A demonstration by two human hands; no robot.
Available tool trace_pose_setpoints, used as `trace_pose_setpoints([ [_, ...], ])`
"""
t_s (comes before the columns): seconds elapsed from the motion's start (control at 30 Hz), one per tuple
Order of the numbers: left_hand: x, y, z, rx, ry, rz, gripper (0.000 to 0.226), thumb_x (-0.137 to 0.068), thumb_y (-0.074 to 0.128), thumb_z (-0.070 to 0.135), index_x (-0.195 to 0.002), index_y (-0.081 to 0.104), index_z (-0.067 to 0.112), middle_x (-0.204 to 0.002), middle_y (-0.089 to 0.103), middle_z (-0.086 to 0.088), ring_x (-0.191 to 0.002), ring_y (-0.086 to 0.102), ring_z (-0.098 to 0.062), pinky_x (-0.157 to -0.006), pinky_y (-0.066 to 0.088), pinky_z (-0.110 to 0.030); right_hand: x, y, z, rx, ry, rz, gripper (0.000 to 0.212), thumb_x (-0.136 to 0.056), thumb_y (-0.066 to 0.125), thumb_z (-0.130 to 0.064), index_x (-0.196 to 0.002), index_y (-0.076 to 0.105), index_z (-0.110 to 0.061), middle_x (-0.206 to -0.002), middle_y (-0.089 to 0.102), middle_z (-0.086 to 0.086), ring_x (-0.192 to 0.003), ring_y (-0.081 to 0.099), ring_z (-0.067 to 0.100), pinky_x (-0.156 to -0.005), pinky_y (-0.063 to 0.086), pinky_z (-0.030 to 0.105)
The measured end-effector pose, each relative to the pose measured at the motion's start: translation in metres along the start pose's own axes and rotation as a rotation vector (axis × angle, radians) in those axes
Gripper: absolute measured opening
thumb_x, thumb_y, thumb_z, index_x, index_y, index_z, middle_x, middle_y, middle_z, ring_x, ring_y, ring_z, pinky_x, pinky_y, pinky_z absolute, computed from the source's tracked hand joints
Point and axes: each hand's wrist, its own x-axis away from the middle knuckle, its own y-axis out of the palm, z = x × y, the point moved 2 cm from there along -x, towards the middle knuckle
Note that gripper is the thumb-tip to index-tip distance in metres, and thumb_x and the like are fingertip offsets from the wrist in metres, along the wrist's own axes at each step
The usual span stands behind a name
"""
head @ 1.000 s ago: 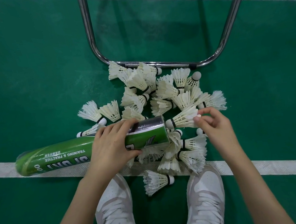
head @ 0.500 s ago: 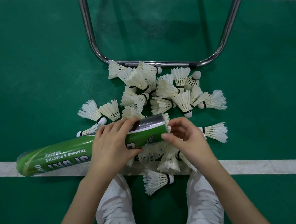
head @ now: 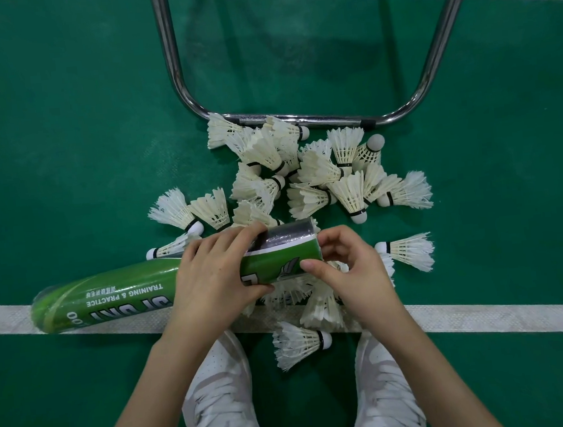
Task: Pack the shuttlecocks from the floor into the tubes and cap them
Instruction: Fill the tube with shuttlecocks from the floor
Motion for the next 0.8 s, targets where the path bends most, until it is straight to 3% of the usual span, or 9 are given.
trace_pose_setpoints([
  [0.17,0.0021,-0.0004,0.0007,0.011,0.002,-0.014,0.084,-0.051,0.083,0.048,-0.121,0.039,0.035,-0.114,0.062,0.006,-0.105,0.057,-0.023,-0.089,0.041,-0.041,-0.0001,-0.0022,-0.0012,-0.037,0.013,-0.078,0.019,-0.079,0.069,-0.005,-0.089,0.059,-0.019,-0.078,0.068,-0.007,-0.074,0.062,0.003,-0.068,0.049,0.014],
  [0.33,0.0017,-0.0015,0.0,0.013,-0.007,-0.011,0.085,-0.051,0.083,0.048,-0.122,0.039,0.035,-0.115,0.062,0.005,-0.105,0.057,-0.024,-0.089,0.04,-0.041,-0.0022,-0.0022,-0.0037,-0.086,0.062,-0.184,0.018,-0.085,0.064,-0.007,-0.1,0.058,-0.013,-0.091,0.074,0.0,-0.085,0.067,0.007,-0.076,0.052,0.019],
  [0.57,0.0026,-0.0024,0.0015,0.016,0.001,-0.01,0.085,-0.05,0.084,0.047,-0.12,0.038,0.035,-0.115,0.062,0.005,-0.104,0.058,-0.025,-0.088,0.041,-0.042,-0.0021,-0.0022,-0.0058,-0.052,0.065,-0.299,0.022,-0.09,0.056,-0.006,-0.112,0.057,-0.011,-0.1,0.071,0.0,-0.089,0.065,0.001,-0.074,0.045,0.009],
  [0.8,0.0011,-0.0007,-0.0012,0.015,-0.001,-0.005,0.085,-0.052,0.082,0.049,-0.124,0.04,0.035,-0.116,0.062,0.006,-0.106,0.057,-0.023,-0.088,0.041,-0.041,-0.0068,-0.0062,-0.0033,0.002,0.016,-0.284,0.02,-0.088,0.059,-0.008,-0.107,0.062,-0.014,-0.102,0.07,-0.001,-0.096,0.064,0.007,-0.082,0.048,0.016],
])
